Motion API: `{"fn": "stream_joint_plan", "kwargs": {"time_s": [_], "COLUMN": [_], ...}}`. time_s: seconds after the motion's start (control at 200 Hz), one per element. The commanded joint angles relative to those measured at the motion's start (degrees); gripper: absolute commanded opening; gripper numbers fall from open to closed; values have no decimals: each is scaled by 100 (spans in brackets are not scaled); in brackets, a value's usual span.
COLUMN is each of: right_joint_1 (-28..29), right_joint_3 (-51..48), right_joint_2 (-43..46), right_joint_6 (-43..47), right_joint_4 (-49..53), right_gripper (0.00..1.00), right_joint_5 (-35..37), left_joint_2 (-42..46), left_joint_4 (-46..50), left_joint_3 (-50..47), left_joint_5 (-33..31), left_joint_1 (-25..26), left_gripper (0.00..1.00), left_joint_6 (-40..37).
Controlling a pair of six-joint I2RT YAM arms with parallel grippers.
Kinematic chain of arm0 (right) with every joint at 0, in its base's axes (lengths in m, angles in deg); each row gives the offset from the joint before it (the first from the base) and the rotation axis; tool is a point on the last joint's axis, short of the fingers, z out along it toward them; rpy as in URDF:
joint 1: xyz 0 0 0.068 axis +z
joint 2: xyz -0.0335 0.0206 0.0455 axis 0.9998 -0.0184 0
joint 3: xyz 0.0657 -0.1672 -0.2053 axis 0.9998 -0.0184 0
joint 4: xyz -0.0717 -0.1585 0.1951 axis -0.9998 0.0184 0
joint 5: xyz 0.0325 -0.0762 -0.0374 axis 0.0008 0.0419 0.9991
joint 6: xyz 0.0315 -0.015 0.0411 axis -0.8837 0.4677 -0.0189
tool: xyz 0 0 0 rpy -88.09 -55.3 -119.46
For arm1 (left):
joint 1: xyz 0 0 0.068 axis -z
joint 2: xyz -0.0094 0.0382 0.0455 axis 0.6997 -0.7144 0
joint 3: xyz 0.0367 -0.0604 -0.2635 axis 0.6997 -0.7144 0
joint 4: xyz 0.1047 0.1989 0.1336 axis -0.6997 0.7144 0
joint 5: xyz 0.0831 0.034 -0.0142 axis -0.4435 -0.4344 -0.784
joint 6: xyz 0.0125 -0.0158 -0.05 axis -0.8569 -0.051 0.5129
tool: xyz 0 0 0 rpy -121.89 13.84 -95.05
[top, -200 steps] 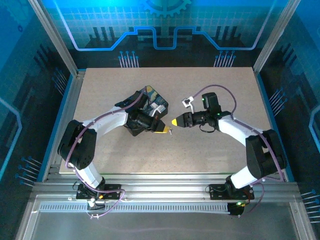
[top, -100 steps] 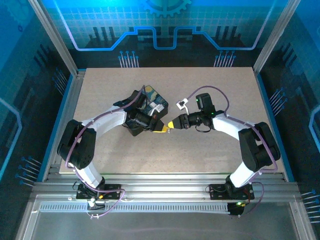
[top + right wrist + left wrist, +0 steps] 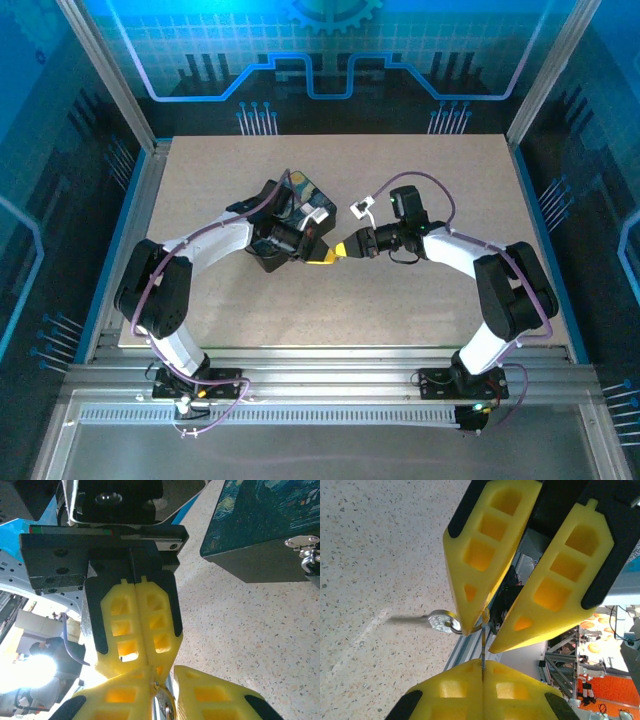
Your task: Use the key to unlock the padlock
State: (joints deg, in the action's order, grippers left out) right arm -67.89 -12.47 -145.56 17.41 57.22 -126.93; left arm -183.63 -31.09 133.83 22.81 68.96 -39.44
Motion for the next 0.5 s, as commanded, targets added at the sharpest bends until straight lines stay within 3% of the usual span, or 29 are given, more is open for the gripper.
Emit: {"fn": "stream_joint_plan", "kwargs": {"time_s": [0.0,0.365,0.44,0.495], "right_joint_1": [47,47,56,37], "right_joint_3": [-134,-444,-426,-364], "right_joint_2": [3,135,145,145], "right_joint_6": [101,-137,-125,-15], "right_joint_4": [-89,-487,-472,-263], "right_gripper": [21,9,12,24], "right_joint_5": [-244,-235,-226,-210], "left_joint_2": [202,180,184,201], "left_joint_4": [-23,-53,-53,2], "left_joint_3": [43,82,71,72], "left_joint_5": [239,433,460,488], "left_joint_1": [-95,-109,-109,-109], "left_gripper": [0,0,0,0], "left_joint_6": [-160,-155,-158,-208]}}
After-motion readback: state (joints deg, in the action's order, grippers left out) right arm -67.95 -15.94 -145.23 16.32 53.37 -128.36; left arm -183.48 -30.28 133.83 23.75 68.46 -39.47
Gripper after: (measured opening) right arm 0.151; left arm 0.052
